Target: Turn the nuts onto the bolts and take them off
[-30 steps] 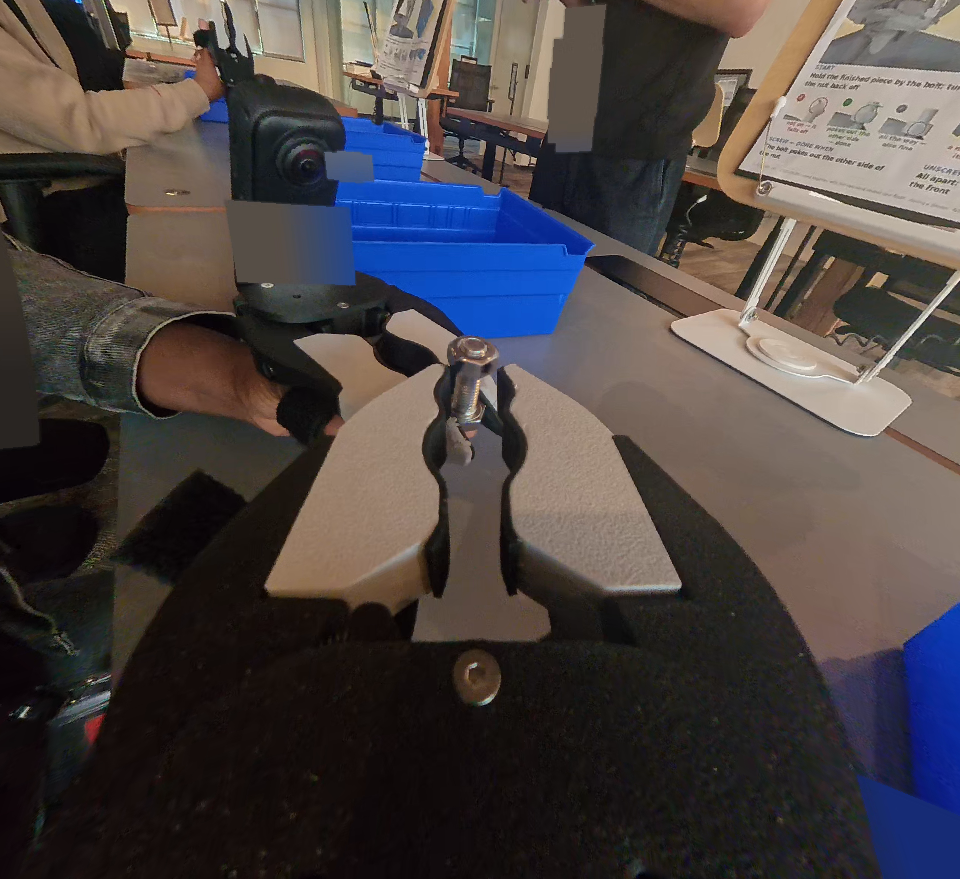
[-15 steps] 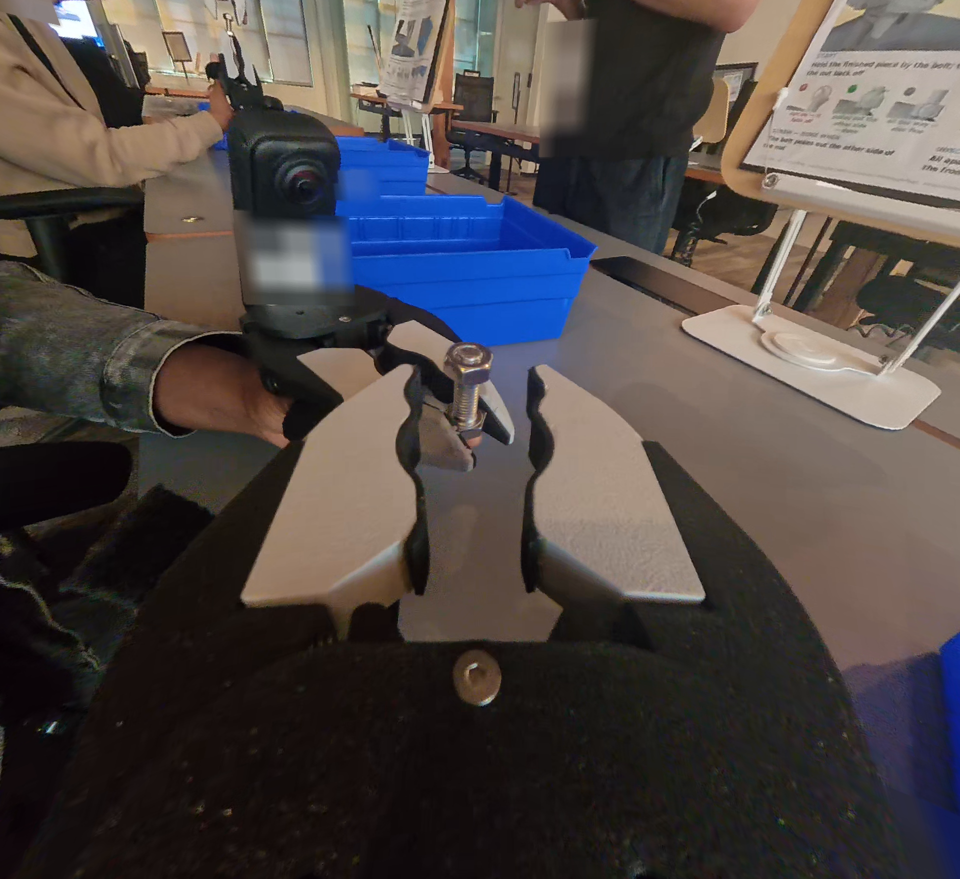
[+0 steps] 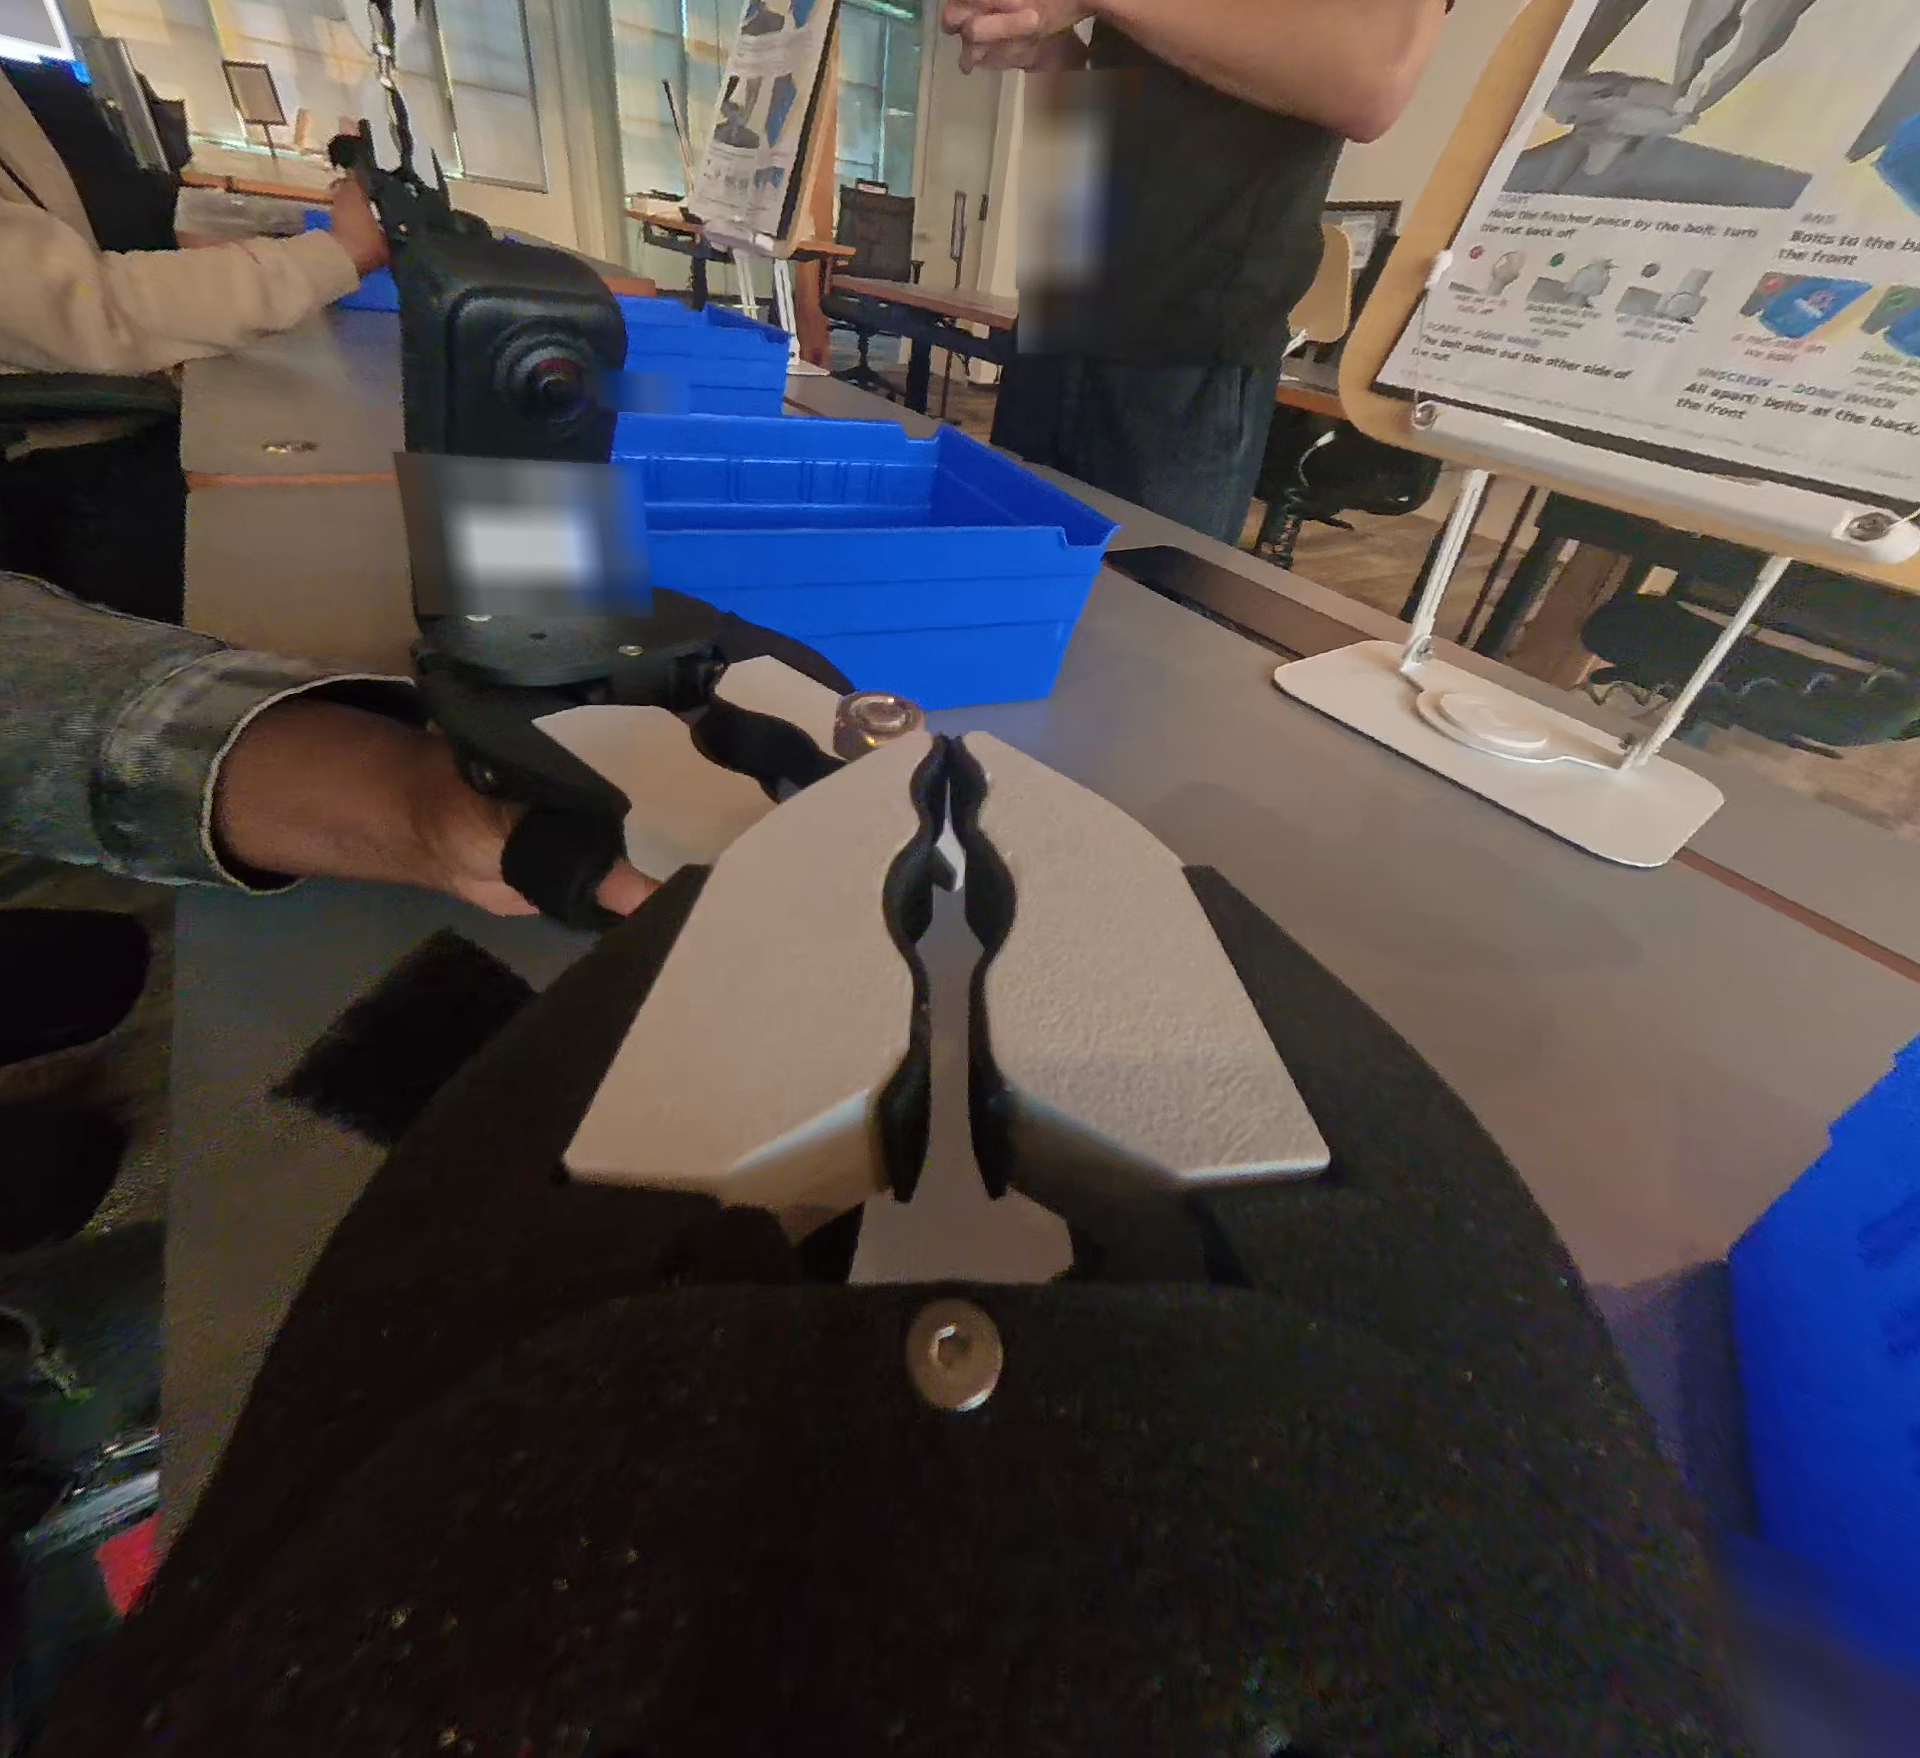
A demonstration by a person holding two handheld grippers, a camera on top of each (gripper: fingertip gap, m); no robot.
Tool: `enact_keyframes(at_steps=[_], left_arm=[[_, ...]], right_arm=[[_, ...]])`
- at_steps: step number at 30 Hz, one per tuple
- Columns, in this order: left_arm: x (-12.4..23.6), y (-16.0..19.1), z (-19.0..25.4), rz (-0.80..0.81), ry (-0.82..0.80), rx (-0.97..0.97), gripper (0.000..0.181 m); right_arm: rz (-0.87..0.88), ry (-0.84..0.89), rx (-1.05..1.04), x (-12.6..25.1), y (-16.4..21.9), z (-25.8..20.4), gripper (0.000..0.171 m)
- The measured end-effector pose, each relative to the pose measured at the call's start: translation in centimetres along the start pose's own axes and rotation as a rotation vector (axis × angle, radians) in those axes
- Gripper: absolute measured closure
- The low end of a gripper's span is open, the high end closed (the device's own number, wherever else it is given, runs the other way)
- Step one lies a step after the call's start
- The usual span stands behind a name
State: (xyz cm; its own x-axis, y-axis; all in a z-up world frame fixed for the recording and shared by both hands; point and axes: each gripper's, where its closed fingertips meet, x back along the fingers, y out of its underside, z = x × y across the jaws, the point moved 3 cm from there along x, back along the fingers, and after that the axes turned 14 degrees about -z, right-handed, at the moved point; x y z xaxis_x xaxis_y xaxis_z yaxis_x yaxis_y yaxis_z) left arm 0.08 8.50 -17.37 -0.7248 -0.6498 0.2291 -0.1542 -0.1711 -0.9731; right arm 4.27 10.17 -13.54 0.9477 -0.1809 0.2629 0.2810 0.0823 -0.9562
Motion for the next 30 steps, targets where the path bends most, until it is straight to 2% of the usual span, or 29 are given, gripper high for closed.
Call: enact_keyframes(at_steps=[2, 5, 9, 19, 20, 25, 26, 28, 30], left_arm=[[0.0, 0.0, 0.0, 0.004, 0.0, 0.006, 0.163], [0.0, -0.1, 0.0, 0.005, 0.0, 0.008, 0.163], [0.0, 0.0, 0.0, 0.002, 0.0, 0.004, 0.163], [0.1, -0.1, 0.0, 0.009, 0.0, 0.012, 0.163], [0.1, 0.0, 0.0, 0.008, 0.0, 0.011, 0.163], [0.0, -0.1, 0.0, 0.005, -0.001, 0.008, 0.163], [-0.1, -0.1, -0.1, 0.006, 0.0, 0.01, 0.163], [0.0, 0.0, 0.0, 0.005, -0.001, 0.007, 0.163], [0.0, 0.0, 0.0, 0.003, -0.002, 0.004, 0.163]], right_arm=[[-0.001, -0.028, -0.007, 0.0, 0.0, -0.2, 0.169], [-0.003, -0.047, -0.015, -0.2, -0.1, -0.4, 0.146], [-0.022, -0.079, -0.01, -0.7, 0.0, -0.9, 0.14], [-0.033, -0.044, 0.019, -0.5, 0.2, -0.7, 0.159], [-0.032, -0.032, 0.014, -0.3, 0.2, -0.5, 0.171], [-0.006, -0.021, -0.001, 0.2, 0.1, -0.2, 0.171], [-0.003, -0.031, -0.003, 0.2, 0.0, -0.3, 0.168], [-0.001, -0.04, -0.014, 0.0, 0.0, -0.4, 0.147], [-0.008, -0.059, -0.025, -0.2, -0.1, -0.7, 0.134]])
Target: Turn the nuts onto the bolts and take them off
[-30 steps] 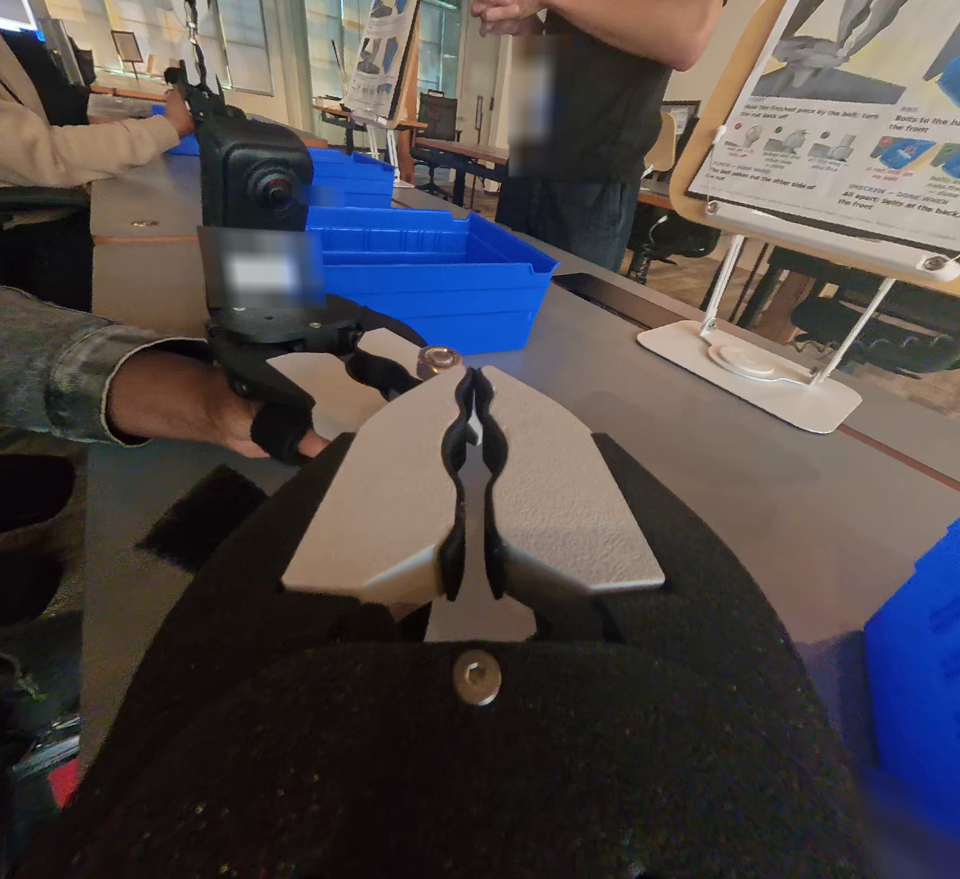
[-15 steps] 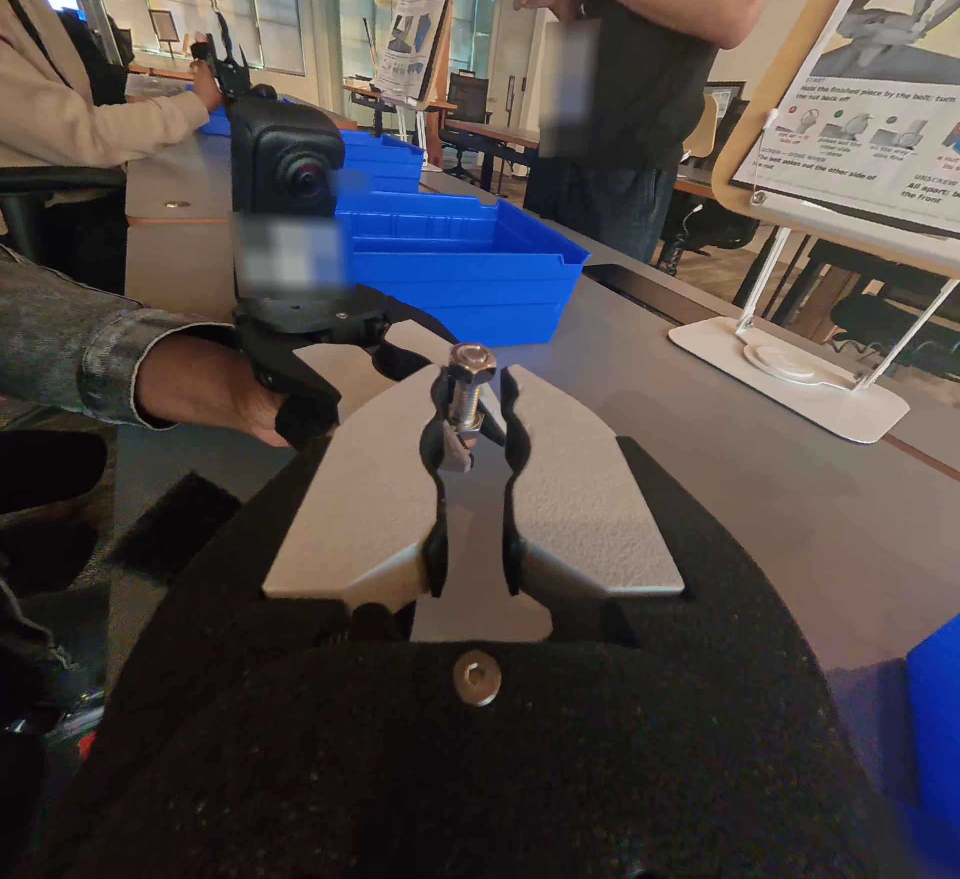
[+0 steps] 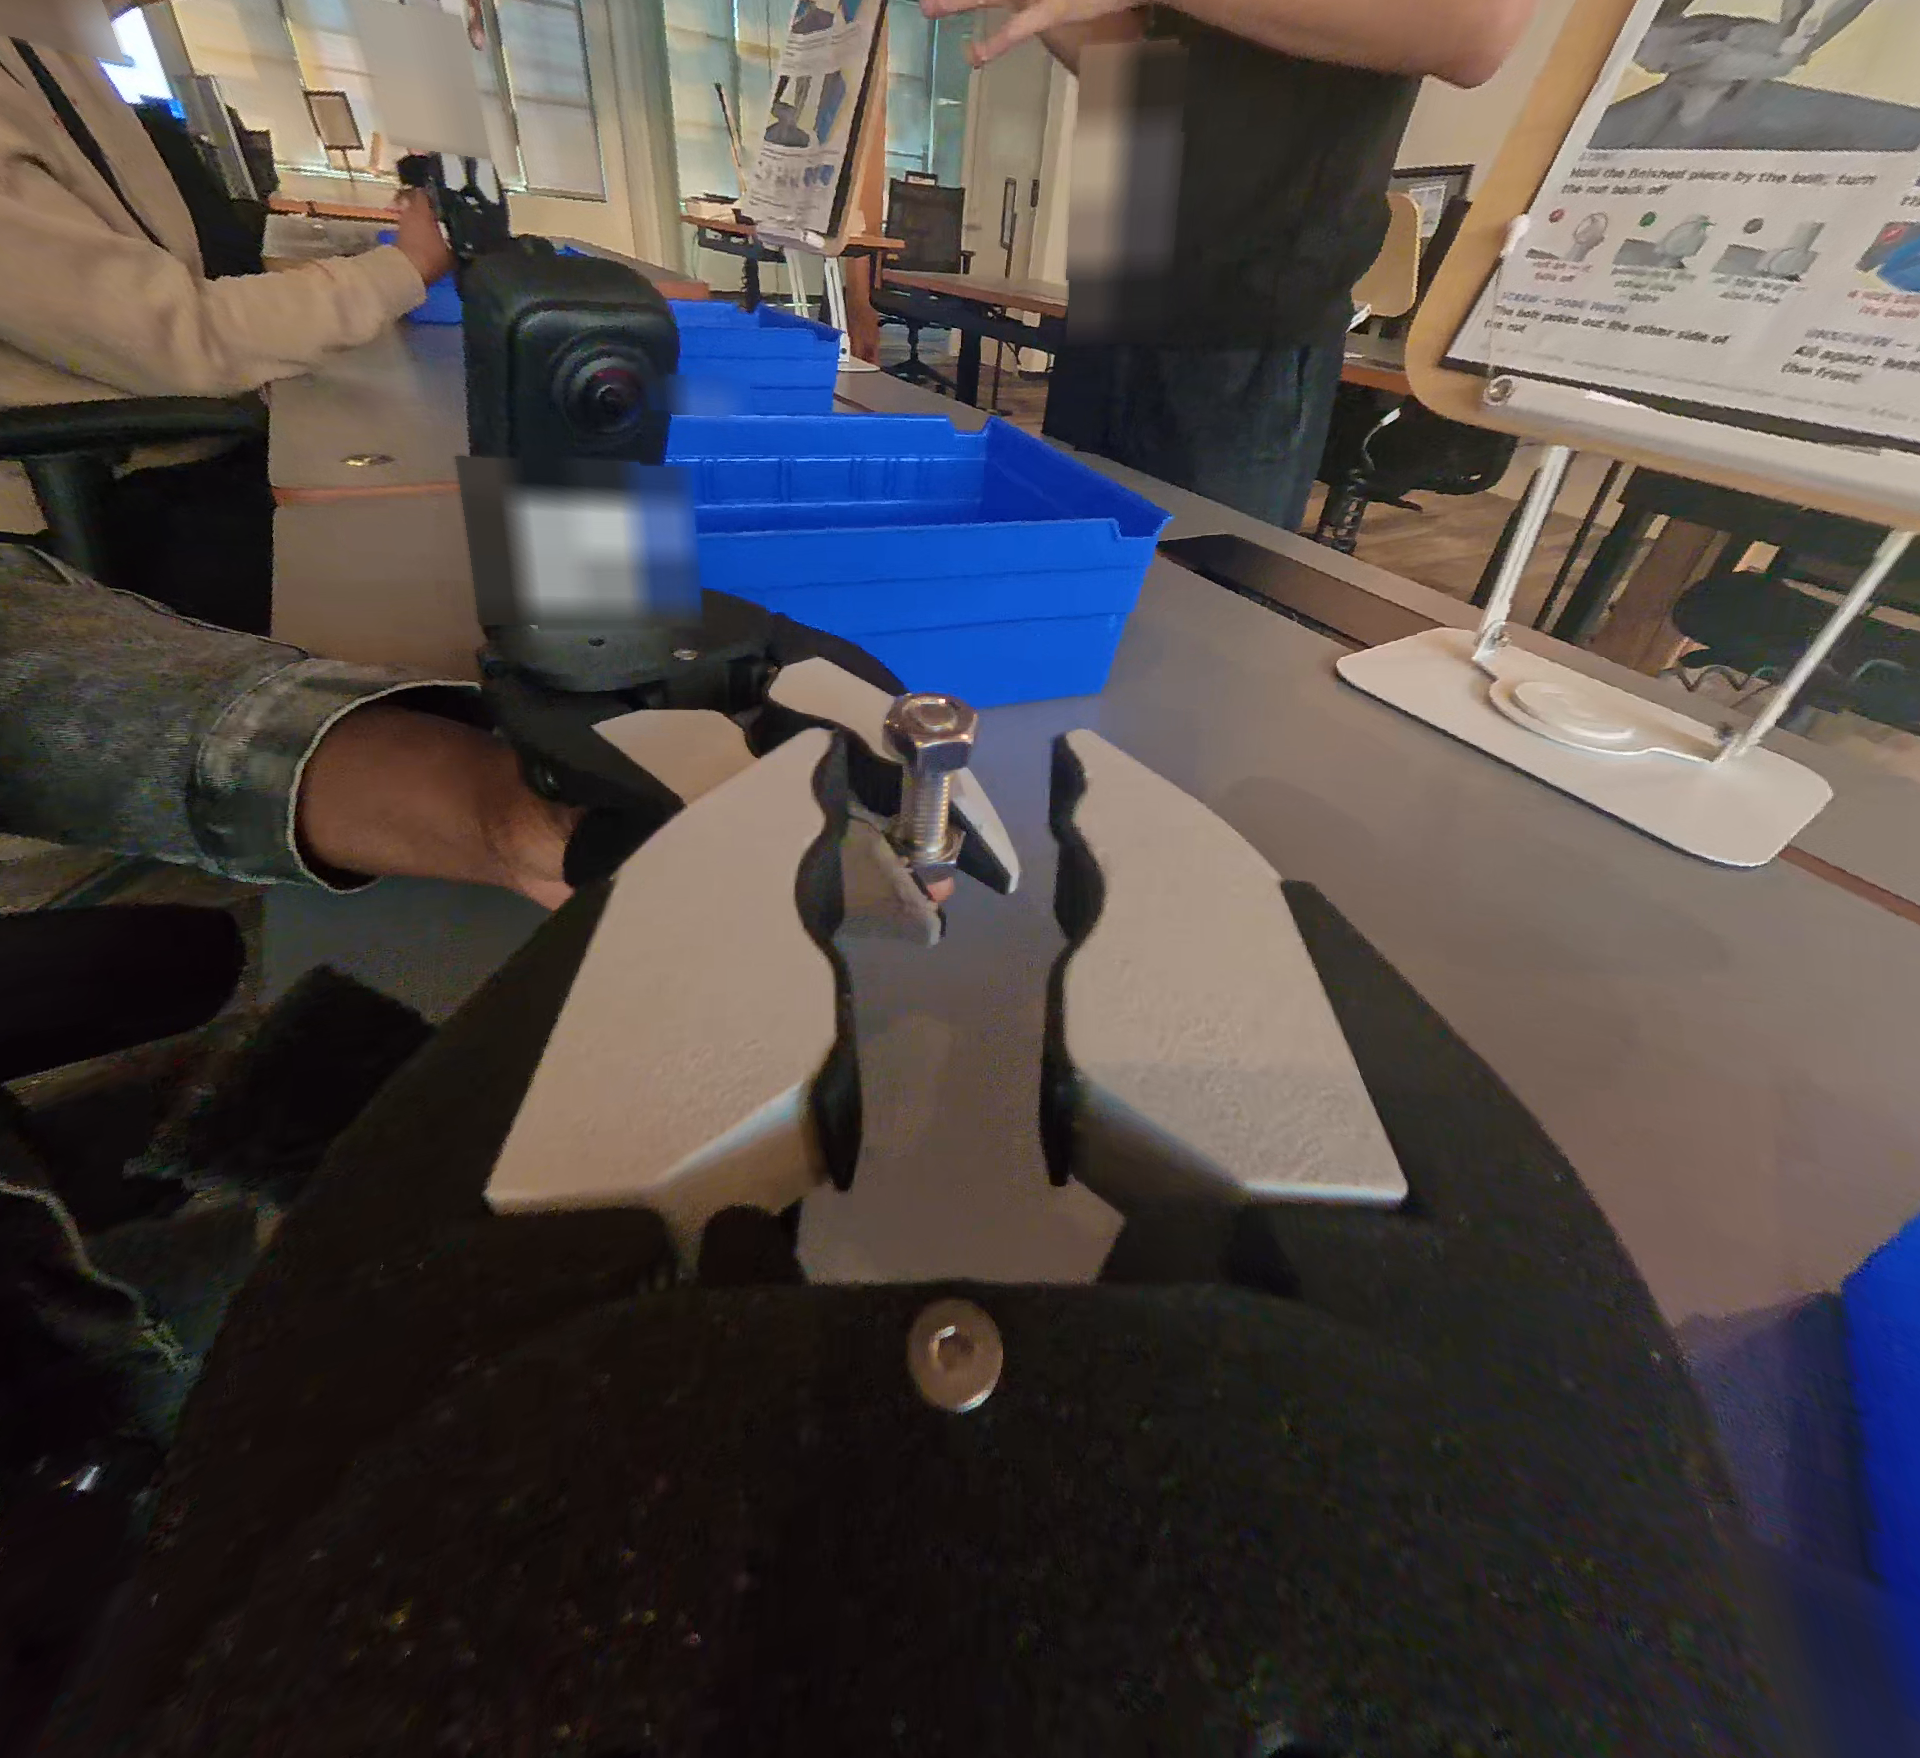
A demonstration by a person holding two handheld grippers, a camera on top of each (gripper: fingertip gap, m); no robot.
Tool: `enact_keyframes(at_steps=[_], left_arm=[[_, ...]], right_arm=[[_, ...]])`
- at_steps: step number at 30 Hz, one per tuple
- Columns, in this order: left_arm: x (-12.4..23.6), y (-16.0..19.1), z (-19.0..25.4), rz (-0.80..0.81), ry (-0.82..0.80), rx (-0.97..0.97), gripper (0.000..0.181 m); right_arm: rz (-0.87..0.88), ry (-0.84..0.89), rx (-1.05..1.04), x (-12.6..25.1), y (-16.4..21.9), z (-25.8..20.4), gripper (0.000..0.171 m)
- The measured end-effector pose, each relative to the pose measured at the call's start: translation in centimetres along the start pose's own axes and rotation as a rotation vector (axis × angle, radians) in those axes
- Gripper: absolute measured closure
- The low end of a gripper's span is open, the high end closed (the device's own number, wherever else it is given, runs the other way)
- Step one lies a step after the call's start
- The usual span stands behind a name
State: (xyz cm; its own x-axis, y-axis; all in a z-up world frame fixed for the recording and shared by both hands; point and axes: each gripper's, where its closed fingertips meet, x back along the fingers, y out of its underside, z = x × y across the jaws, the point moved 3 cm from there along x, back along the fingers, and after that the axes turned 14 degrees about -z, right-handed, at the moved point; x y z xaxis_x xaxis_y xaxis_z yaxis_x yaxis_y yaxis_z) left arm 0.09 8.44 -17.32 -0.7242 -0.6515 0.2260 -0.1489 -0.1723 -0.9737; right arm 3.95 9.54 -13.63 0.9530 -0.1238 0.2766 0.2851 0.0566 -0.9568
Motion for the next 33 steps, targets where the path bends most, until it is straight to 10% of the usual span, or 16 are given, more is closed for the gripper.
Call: enact_keyframes(at_steps=[15, 19, 33], left_arm=[[0.0, -0.1, -0.1, 0.003, 0.0, 0.006, 0.163], [0.0, 0.0, -0.1, 0.004, 0.001, 0.004, 0.163], [0.0, 0.0, -0.1, 0.003, 0.0, 0.003, 0.163]], right_arm=[[0.002, 0.038, -0.001, -0.3, 0.0, 0.2, 0.144], [0.005, 0.067, 0.016, 0.1, 0.1, 0.5, 0.171], [0.004, 0.006, -0.017, -0.2, -0.1, 0.0, 0.135]])
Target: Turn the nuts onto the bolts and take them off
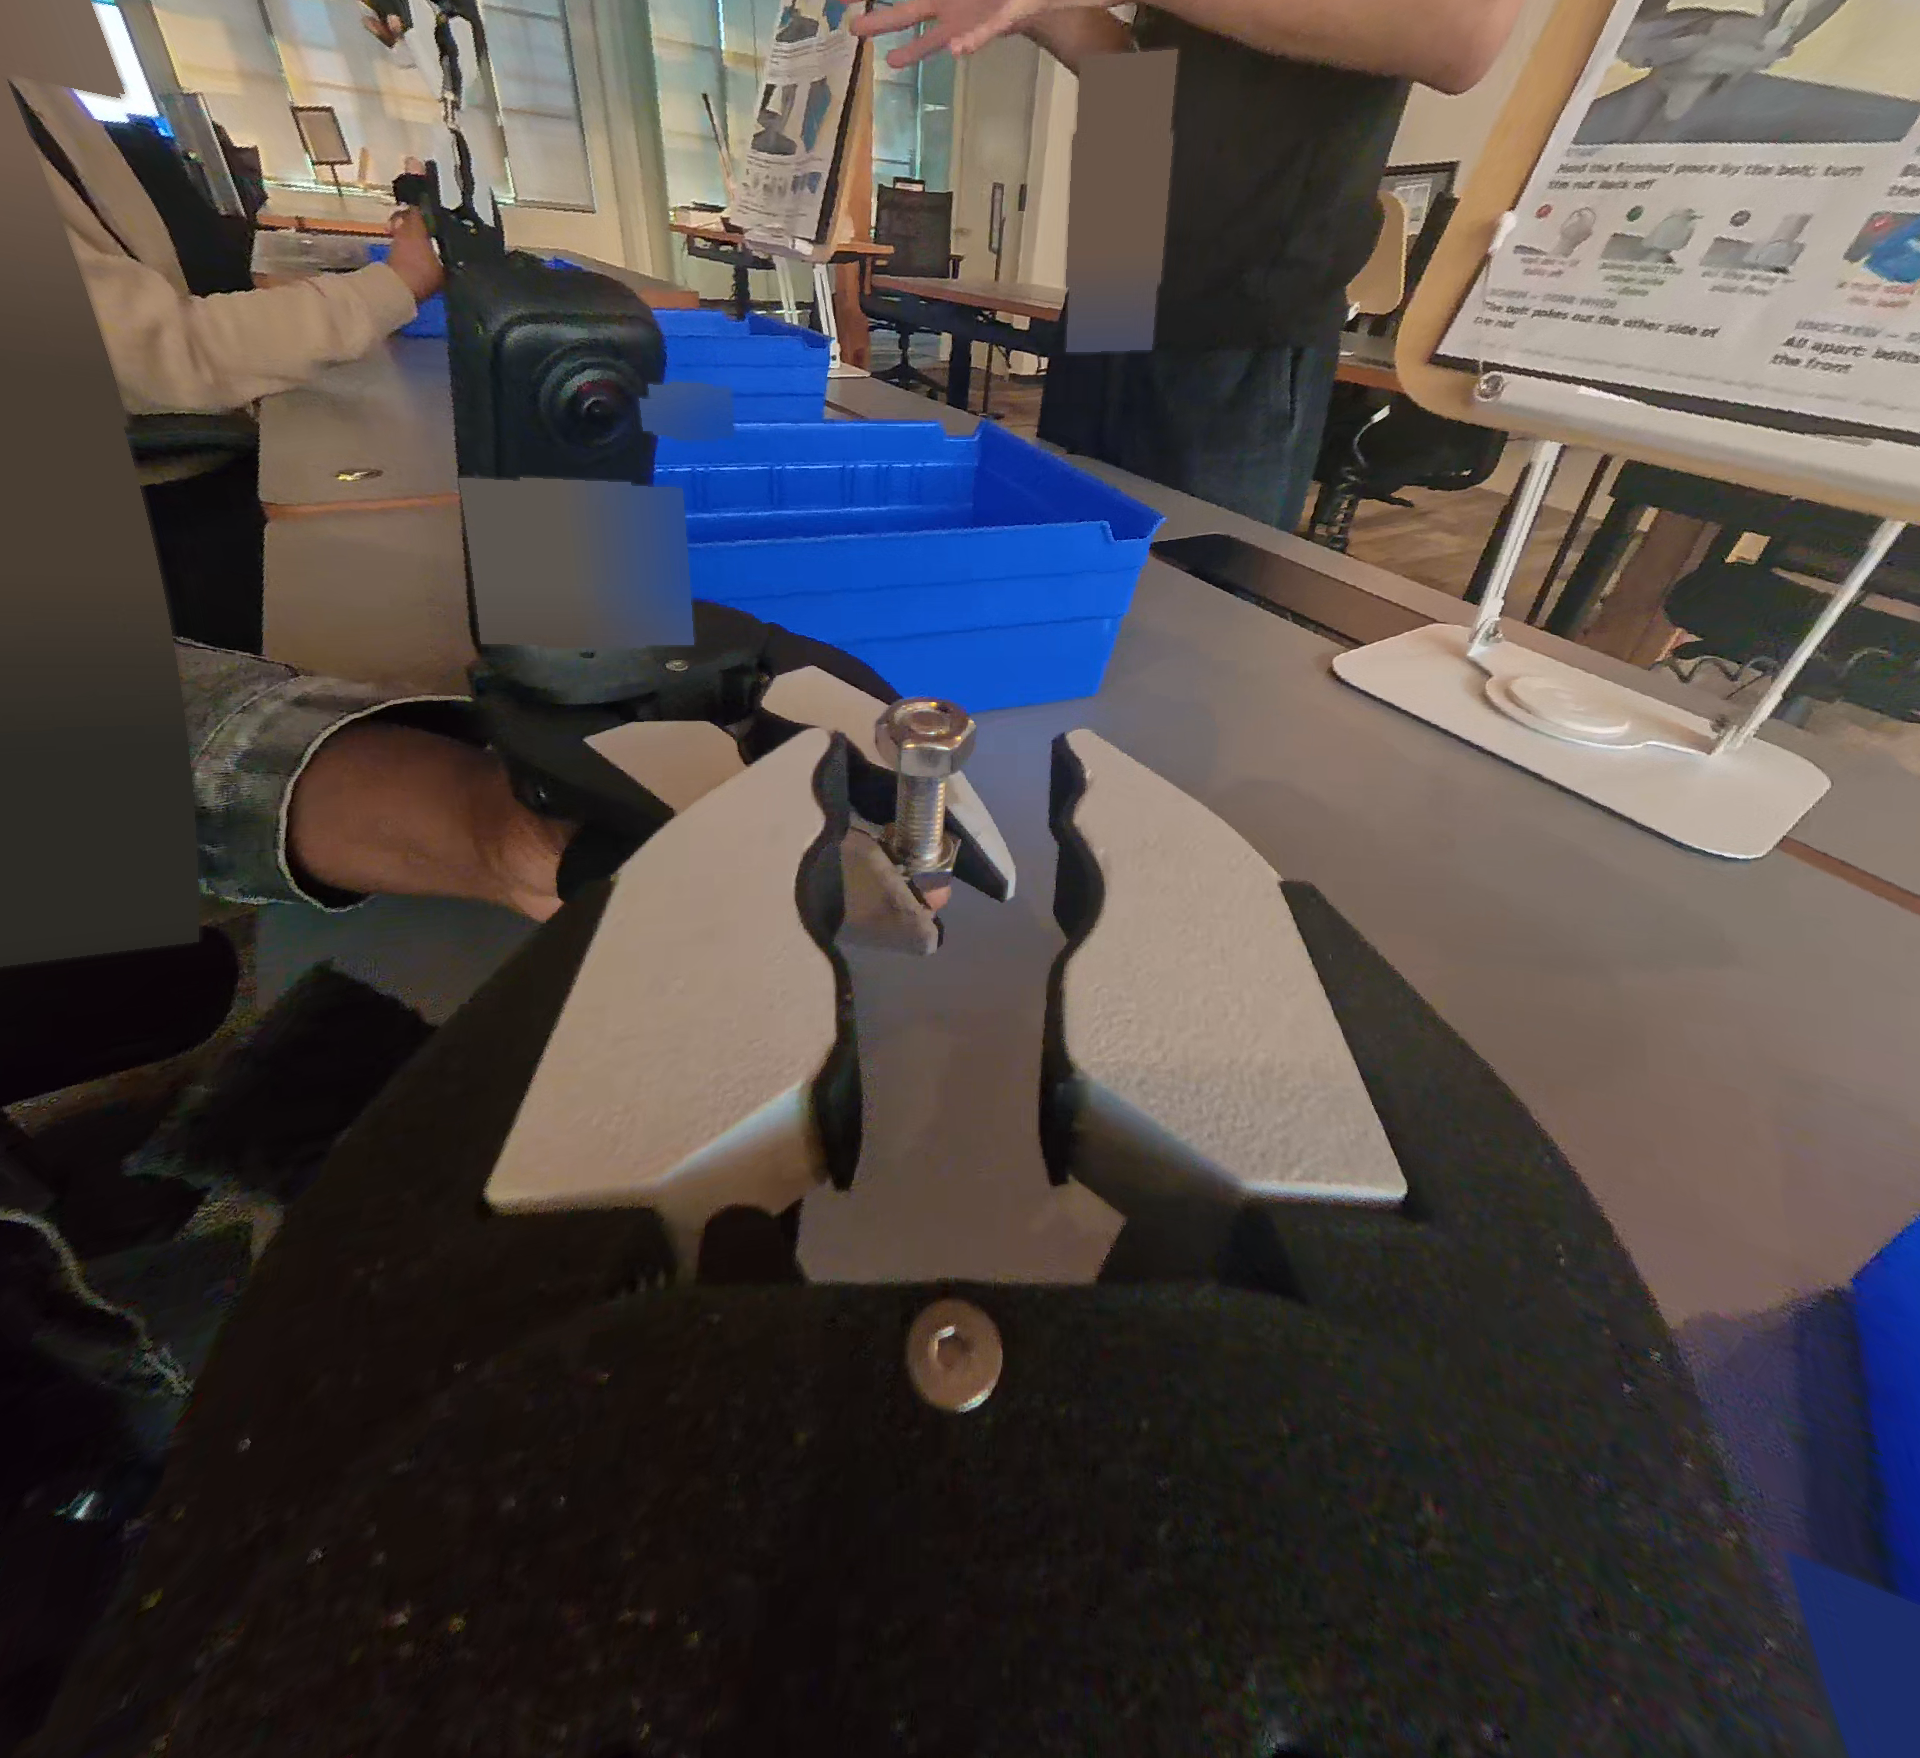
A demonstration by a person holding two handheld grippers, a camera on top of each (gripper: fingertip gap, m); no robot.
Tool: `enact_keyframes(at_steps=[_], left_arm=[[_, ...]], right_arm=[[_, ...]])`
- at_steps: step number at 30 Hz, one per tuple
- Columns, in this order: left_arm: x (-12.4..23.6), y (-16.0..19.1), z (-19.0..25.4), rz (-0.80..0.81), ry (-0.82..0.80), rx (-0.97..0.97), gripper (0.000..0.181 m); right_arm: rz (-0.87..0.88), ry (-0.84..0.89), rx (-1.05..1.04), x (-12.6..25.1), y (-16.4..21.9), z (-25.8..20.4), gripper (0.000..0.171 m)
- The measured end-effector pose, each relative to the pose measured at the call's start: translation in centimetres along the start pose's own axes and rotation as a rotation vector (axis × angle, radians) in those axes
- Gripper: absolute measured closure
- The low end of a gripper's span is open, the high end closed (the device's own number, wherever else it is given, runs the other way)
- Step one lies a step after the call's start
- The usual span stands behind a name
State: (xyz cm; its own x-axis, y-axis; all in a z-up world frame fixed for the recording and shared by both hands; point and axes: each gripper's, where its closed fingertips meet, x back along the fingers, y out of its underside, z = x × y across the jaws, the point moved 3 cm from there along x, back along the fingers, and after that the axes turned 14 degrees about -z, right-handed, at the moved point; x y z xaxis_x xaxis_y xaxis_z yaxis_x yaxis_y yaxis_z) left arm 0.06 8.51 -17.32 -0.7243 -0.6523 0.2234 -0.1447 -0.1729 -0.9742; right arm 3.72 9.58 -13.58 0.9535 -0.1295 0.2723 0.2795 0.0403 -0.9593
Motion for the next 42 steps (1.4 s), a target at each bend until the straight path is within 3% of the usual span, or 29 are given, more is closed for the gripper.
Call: enact_keyframes(at_steps=[8, 17, 42], left_arm=[[0.1, 0.0, 0.1, -0.002, 0.002, -0.003, 0.163], [0.0, 0.0, 0.1, -0.002, 0.003, 0.0, 0.163], [-0.1, 0.0, 0.2, -0.005, 0.004, -0.006, 0.163]], right_arm=[[-0.009, -0.012, 0.018, -0.7, 0.0, -0.6, 0.138], [-0.017, 0.008, 0.038, -0.5, 0.2, -0.4, 0.154], [-0.042, 0.033, 0.048, 0.3, 0.5, -0.1, 0.156]])
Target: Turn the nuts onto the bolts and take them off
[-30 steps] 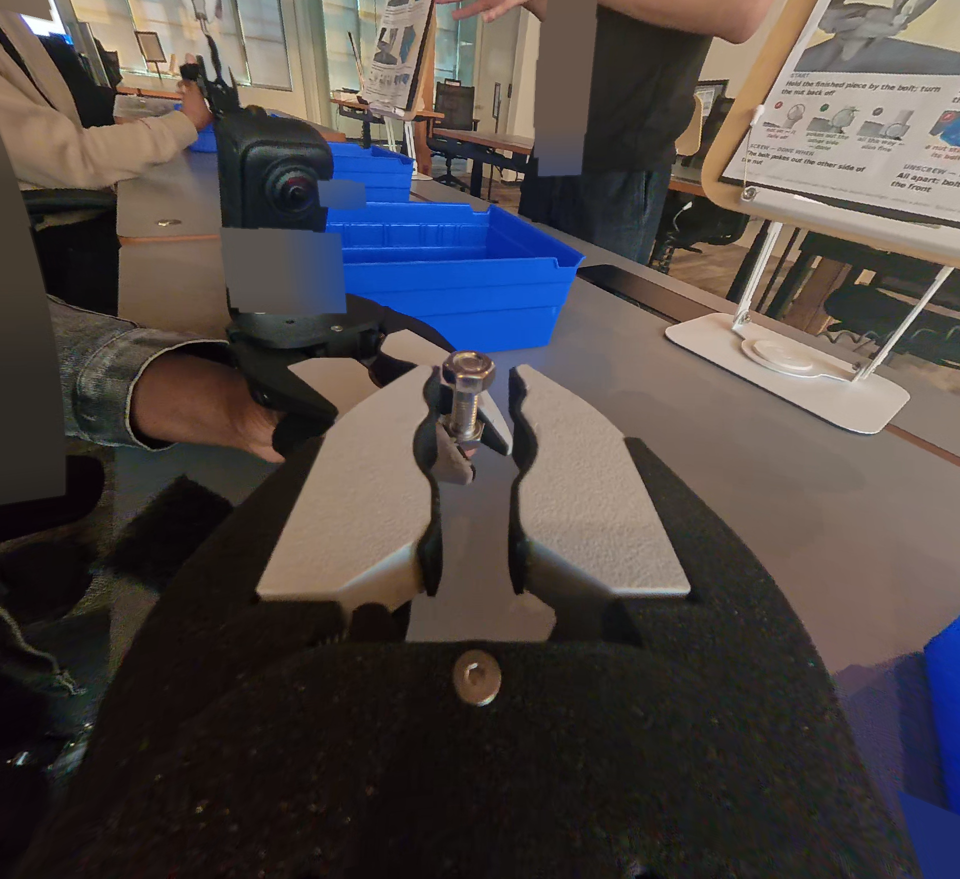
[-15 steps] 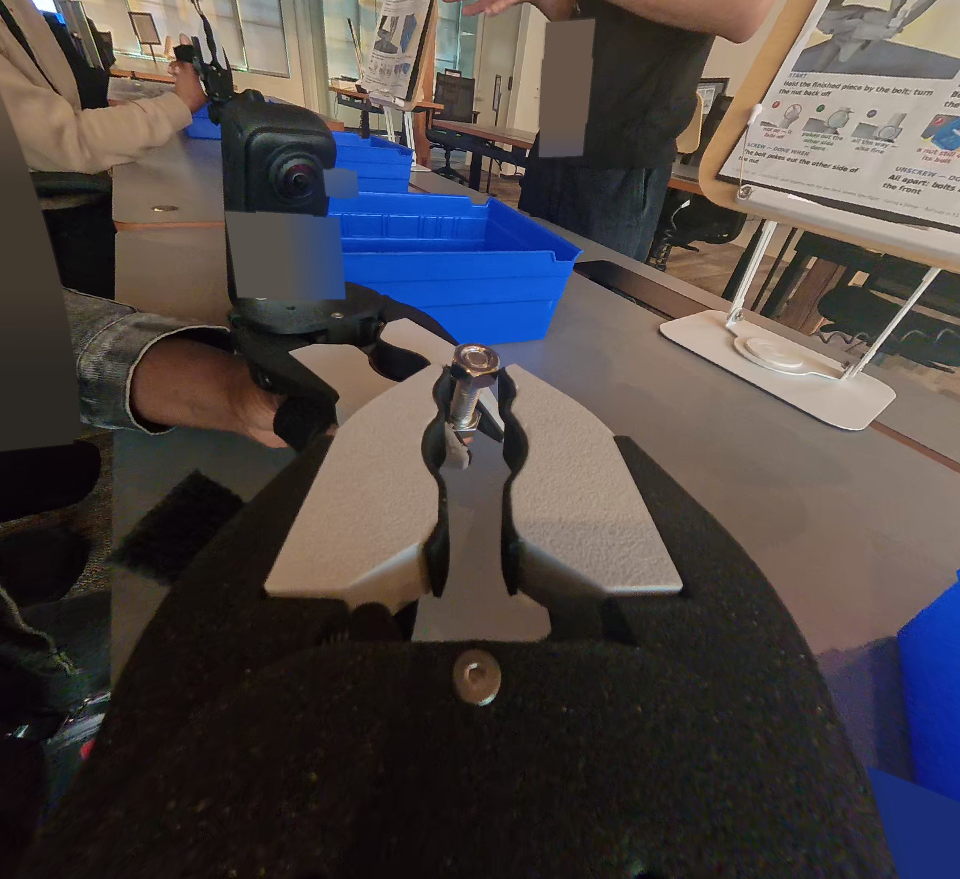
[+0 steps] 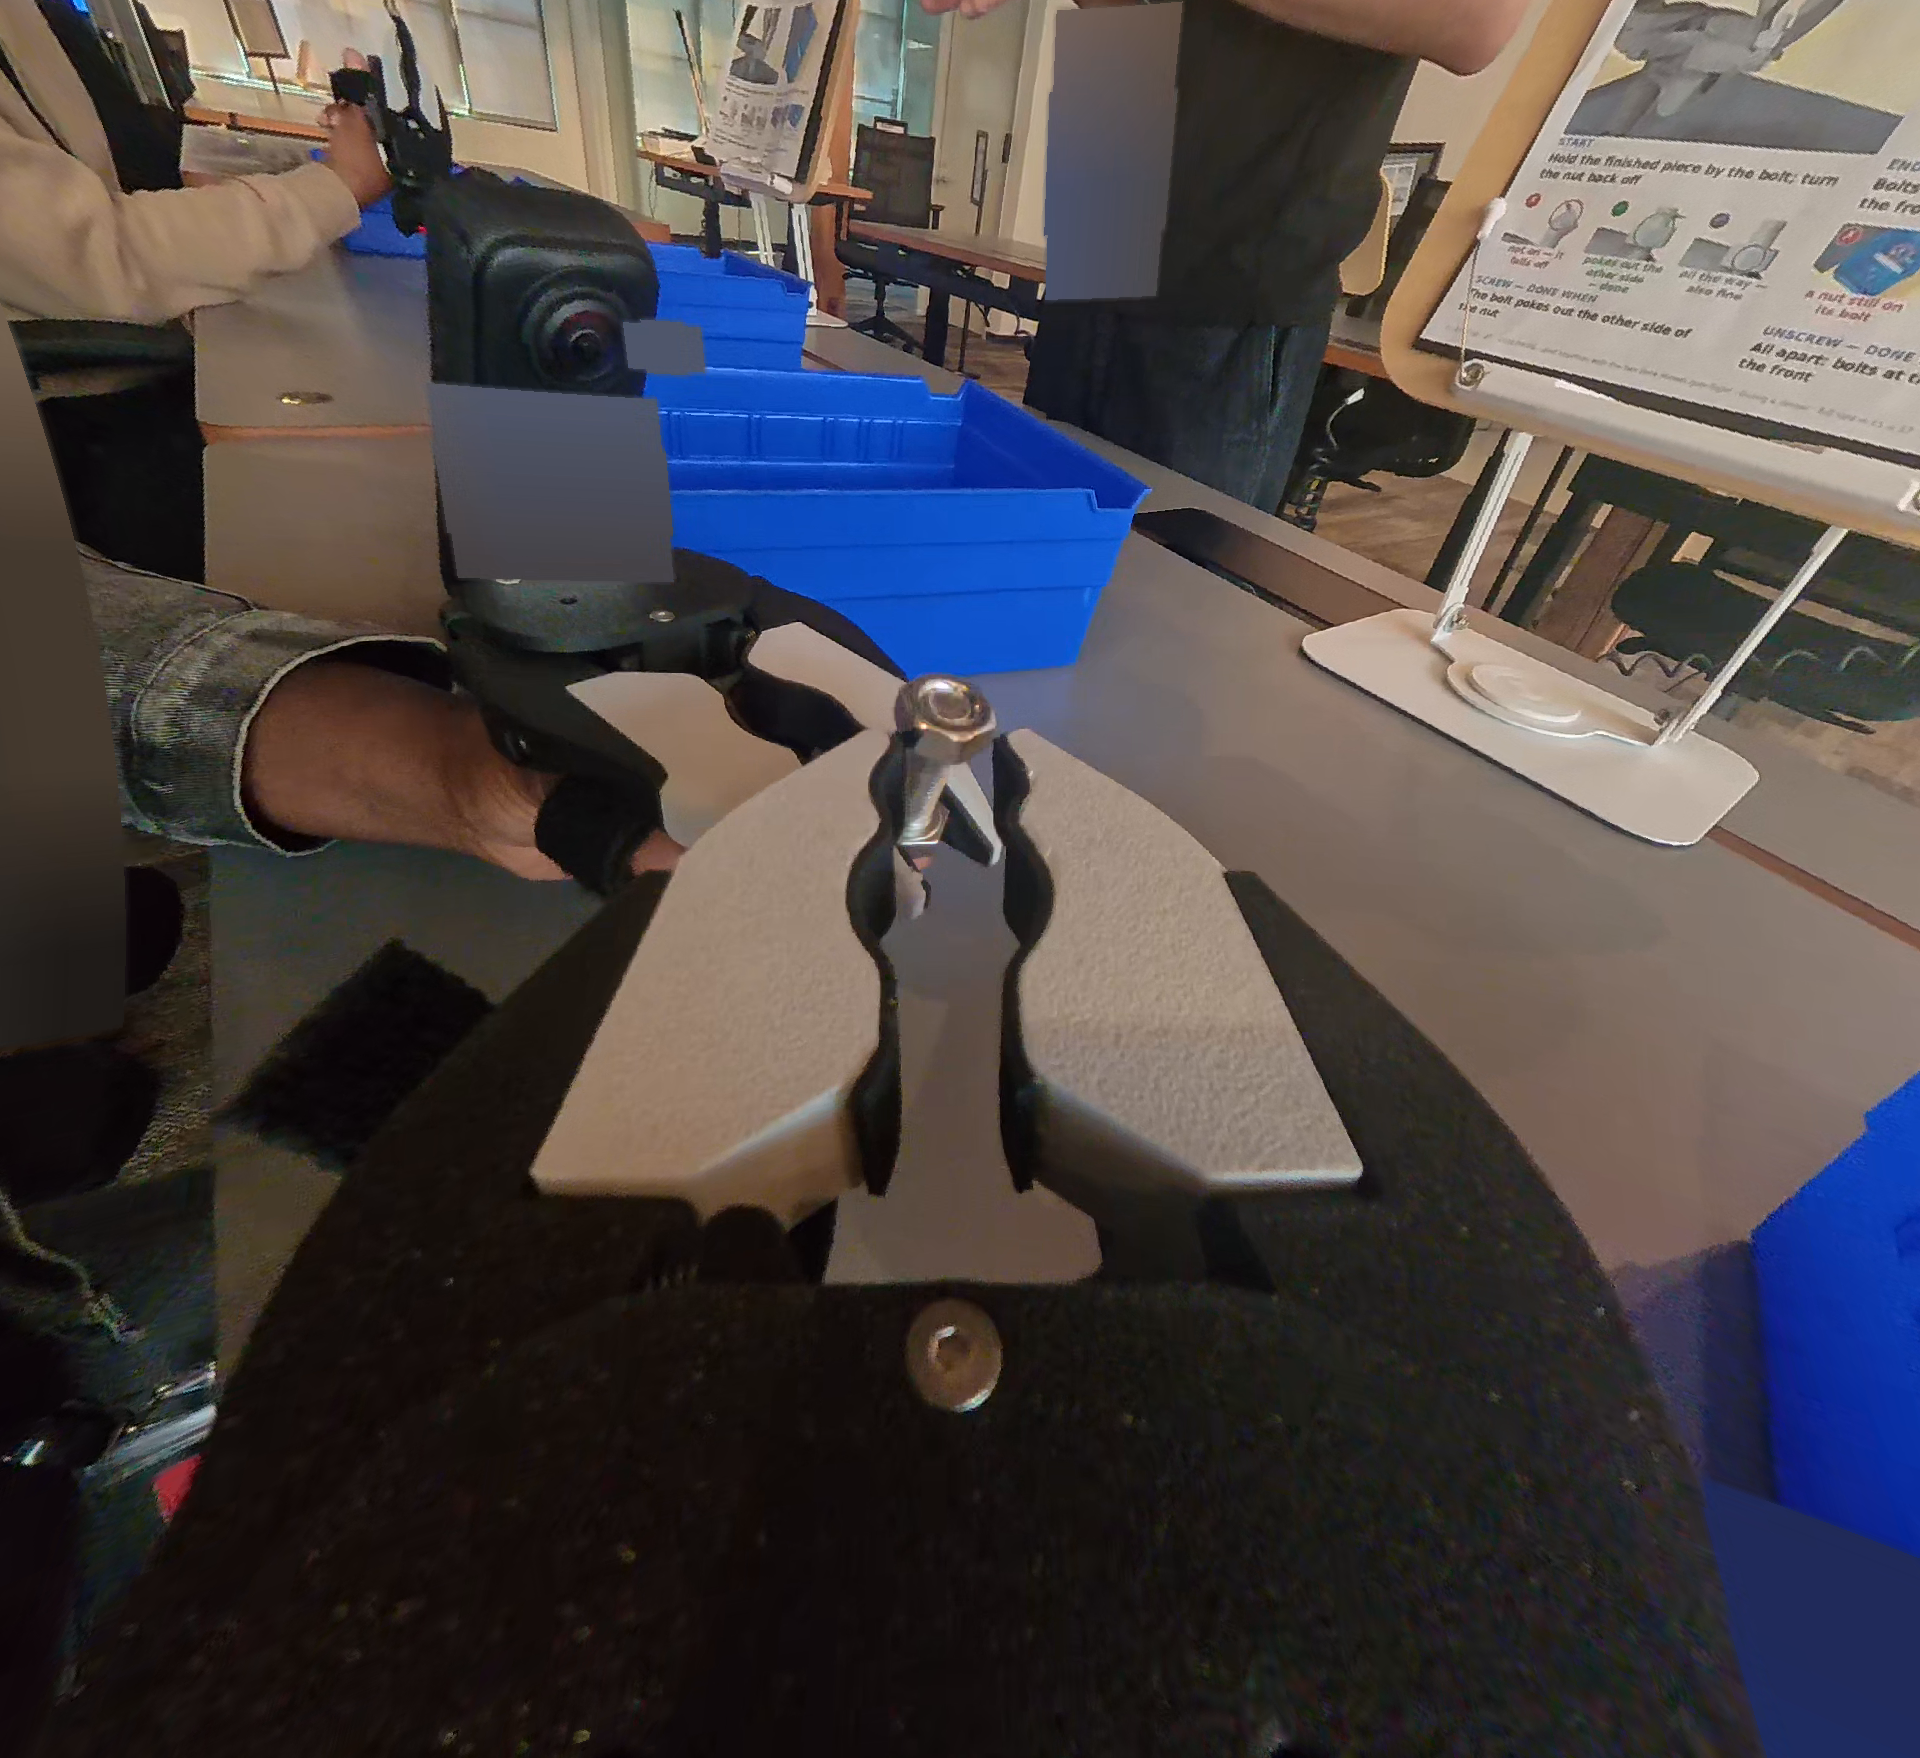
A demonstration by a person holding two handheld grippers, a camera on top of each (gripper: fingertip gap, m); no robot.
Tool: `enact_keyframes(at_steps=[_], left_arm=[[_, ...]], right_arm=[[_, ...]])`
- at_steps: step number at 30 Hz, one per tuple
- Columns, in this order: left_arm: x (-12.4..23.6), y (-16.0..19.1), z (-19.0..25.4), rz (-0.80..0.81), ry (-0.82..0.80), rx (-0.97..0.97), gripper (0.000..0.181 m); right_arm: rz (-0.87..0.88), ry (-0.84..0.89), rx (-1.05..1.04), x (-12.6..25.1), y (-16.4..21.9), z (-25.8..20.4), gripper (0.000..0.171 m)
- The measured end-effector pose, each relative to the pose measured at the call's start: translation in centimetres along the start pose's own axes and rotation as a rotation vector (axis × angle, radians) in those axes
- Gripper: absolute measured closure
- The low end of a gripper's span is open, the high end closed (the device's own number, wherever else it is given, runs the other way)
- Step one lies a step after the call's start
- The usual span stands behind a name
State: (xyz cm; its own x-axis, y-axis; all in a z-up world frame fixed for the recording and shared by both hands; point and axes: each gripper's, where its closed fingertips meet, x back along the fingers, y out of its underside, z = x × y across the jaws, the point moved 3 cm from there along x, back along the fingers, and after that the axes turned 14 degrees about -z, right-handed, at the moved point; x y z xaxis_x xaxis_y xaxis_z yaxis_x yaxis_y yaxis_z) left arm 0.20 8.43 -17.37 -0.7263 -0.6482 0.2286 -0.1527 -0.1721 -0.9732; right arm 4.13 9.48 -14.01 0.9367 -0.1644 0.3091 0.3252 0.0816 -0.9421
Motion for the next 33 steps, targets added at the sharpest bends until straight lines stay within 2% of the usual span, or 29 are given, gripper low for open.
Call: enact_keyframes(at_steps=[2, 4, 6, 9, 12, 16, 24, 25, 28, 29, 31, 33], left_arm=[[0.0, -0.1, -0.1, 0.004, 0.0, 0.007, 0.163], [0.1, 0.0, -0.1, 0.005, 0.002, 0.009, 0.163], [0.0, 0.0, -0.1, 0.0, 0.0, 0.0, 0.163], [0.1, 0.0, -0.1, 0.005, 0.0, 0.008, 0.163], [0.1, 0.0, -0.1, 0.005, 0.0, 0.009, 0.163], [0.0, 0.0, -0.1, 0.002, 0.001, 0.005, 0.163], [0.1, 0.0, -0.2, 0.006, 0.002, 0.016, 0.163], [0.2, 0.0, -0.2, 0.008, 0.004, 0.018, 0.163], [0.1, 0.0, 0.0, 0.002, 0.003, 0.0, 0.163], [0.1, 0.0, 0.0, 0.001, 0.004, 0.001, 0.163], [0.1, 0.0, -0.1, 0.006, 0.005, 0.011, 0.163], [0.1, -0.1, -0.1, 0.008, 0.002, 0.015, 0.163]], right_arm=[[-0.001, 0.01, -0.005, 0.1, 0.1, 0.2, 0.158], [-0.001, 0.028, -0.013, 0.1, 0.2, 0.6, 0.171], [0.013, 0.07, -0.026, 0.4, 0.2, 1.2, 0.171], [0.03, 0.025, -0.041, 0.6, 0.1, 0.8, 0.171], [0.046, -0.023, -0.054, 0.5, -0.1, 0.3, 0.149], [0.036, -0.026, -0.051, -0.4, -0.1, 0.0, 0.145], [0.021, -0.013, -0.035, -0.1, 0.1, 0.3, 0.16], [0.025, 0.01, -0.044, 0.0, 0.2, 0.7, 0.171], [0.056, 0.032, -0.072, 0.6, 0.1, 1.2, 0.171], [0.065, 0.014, -0.079, 0.6, 0.0, 1.0, 0.169], [0.082, -0.014, -0.084, 0.5, -0.3, 0.7, 0.148], [0.071, -0.047, -0.086, 0.1, -0.3, 0.3, 0.14]])
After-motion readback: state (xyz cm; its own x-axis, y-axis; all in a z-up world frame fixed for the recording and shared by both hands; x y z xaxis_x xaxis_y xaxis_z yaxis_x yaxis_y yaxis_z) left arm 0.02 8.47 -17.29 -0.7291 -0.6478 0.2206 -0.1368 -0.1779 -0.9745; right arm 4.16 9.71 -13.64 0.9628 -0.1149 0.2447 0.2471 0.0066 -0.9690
